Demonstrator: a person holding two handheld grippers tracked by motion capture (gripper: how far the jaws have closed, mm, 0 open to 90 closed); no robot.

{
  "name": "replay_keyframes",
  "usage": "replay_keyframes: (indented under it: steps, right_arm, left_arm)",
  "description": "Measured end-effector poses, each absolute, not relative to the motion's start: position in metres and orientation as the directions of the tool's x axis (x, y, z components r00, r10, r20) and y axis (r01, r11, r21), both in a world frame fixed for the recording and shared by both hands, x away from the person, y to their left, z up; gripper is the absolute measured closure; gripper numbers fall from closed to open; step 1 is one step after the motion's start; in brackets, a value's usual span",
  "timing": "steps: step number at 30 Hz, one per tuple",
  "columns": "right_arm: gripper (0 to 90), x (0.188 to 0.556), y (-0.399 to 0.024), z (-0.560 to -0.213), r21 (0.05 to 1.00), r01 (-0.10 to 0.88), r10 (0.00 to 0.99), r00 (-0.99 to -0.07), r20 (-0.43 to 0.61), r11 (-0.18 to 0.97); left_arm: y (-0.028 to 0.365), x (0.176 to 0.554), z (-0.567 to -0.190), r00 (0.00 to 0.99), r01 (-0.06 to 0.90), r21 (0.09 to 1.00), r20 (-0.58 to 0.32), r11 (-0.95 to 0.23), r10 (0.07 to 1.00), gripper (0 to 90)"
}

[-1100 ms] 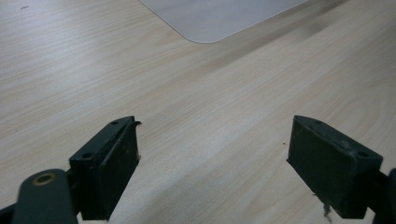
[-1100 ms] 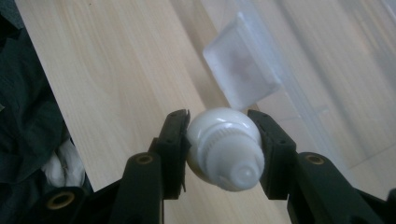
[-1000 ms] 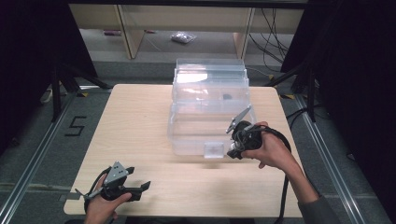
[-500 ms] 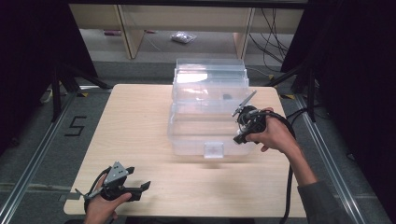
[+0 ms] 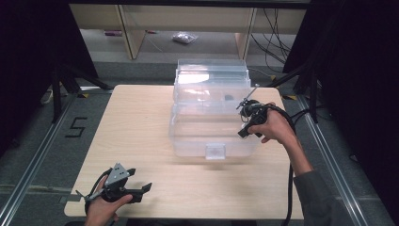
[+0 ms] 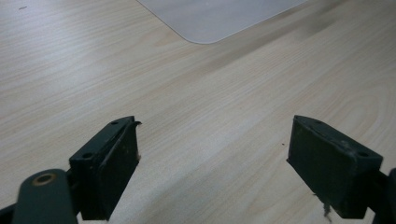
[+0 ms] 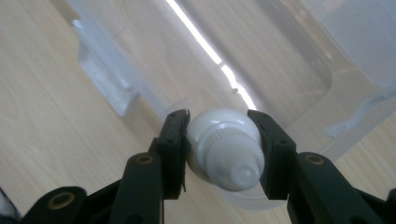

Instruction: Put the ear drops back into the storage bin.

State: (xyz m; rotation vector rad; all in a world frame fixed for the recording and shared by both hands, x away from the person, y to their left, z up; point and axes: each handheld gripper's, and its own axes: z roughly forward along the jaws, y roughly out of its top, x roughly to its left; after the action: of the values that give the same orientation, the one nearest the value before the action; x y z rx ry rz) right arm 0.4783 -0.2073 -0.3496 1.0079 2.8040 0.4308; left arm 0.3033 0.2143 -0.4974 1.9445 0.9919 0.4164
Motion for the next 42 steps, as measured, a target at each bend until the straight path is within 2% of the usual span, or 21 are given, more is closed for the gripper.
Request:
replay_keyframes:
  steps: [18, 41, 42]
  right_arm:
    - [60.1, 0.509, -0.209, -0.379, 0.249, 0.651, 0.678, -0.735, -0.028, 0.717]
    - [60.1, 0.521, -0.201, -0.408, 0.183, 0.685, 0.697, -0.717, 0.001, 0.705]
    - [60.1, 0.521, -0.199, -0.41, 0.159, 0.702, 0.71, -0.704, 0.007, 0.694]
  left_arm:
    - [0.214, 0.303, -0.497, 0.624, 0.48, 0.83, -0.094, -0.285, 0.776, 15.6]
    - [0.214, 0.303, -0.497, 0.623, 0.482, 0.828, -0.095, -0.286, 0.776, 15.6]
    - [0.214, 0.303, -0.497, 0.625, 0.48, 0.829, -0.094, -0.287, 0.775, 15.6]
